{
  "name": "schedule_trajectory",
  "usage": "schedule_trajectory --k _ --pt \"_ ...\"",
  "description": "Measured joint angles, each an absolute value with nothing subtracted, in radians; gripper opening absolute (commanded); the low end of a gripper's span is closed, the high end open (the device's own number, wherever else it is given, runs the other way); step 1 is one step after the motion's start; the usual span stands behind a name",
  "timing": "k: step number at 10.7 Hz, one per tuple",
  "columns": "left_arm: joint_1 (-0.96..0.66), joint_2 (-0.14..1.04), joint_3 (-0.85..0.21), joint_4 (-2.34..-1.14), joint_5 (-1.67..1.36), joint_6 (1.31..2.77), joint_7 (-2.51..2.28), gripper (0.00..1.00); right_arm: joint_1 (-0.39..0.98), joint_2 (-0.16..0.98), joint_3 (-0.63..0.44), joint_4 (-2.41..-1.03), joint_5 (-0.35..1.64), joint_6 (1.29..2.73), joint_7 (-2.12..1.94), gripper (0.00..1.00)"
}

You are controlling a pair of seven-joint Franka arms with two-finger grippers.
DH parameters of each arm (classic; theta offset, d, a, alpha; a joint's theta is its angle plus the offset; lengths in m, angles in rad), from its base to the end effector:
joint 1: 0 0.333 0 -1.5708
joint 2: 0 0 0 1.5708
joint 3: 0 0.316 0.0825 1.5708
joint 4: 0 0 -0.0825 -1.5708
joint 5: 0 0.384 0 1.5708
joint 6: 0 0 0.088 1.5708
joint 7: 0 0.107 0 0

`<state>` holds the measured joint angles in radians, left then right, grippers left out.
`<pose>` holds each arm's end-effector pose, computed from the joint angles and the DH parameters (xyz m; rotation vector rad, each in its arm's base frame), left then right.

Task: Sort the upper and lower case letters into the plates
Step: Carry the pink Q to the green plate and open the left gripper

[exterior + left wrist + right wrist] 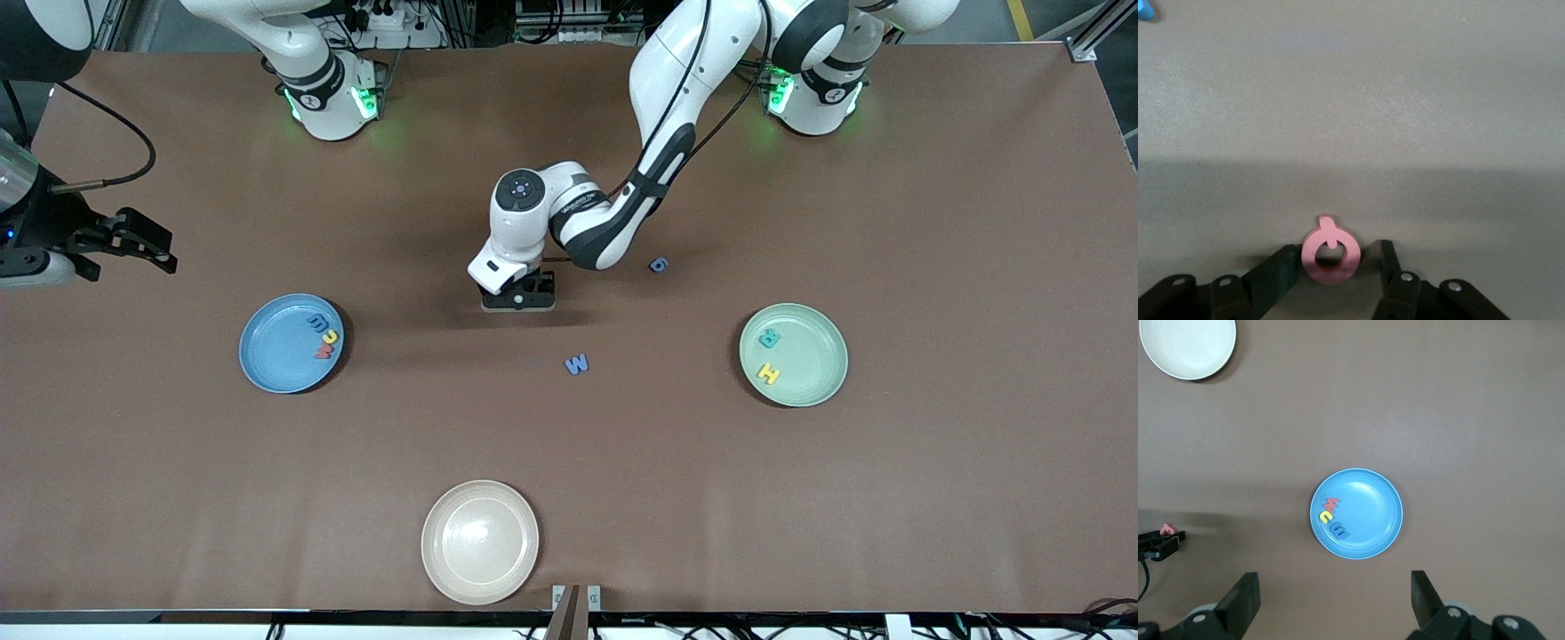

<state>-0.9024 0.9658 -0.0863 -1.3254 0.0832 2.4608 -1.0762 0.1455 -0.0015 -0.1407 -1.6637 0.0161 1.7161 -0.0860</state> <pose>0.4284 -0.6218 0.1647 2.9834 0.1054 0.1205 0.5656 0.0042 0.5941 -3.1233 -0.1389 -0.0852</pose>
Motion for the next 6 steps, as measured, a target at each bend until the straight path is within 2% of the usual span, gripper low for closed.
schedule_trajectory --k 2,4,6 --pt "-0.903 0.966 -0.087 -1.318 0.083 2.462 -1.076 0.16 0.145 -0.001 -0.141 -1.664 0.016 1.716 -0.086 1.0" --pt "-0.903 0.966 -0.087 -1.317 0.083 2.46 -1.076 0.09 0.145 -0.001 -0.14 -1.664 0.016 1.716 -0.086 1.0" --pt "-0.903 0.966 -0.087 -1.317 0.083 2.46 -1.076 0.09 0.145 -0.001 -0.139 -1.664 0.016 1.716 -0.086 1.0"
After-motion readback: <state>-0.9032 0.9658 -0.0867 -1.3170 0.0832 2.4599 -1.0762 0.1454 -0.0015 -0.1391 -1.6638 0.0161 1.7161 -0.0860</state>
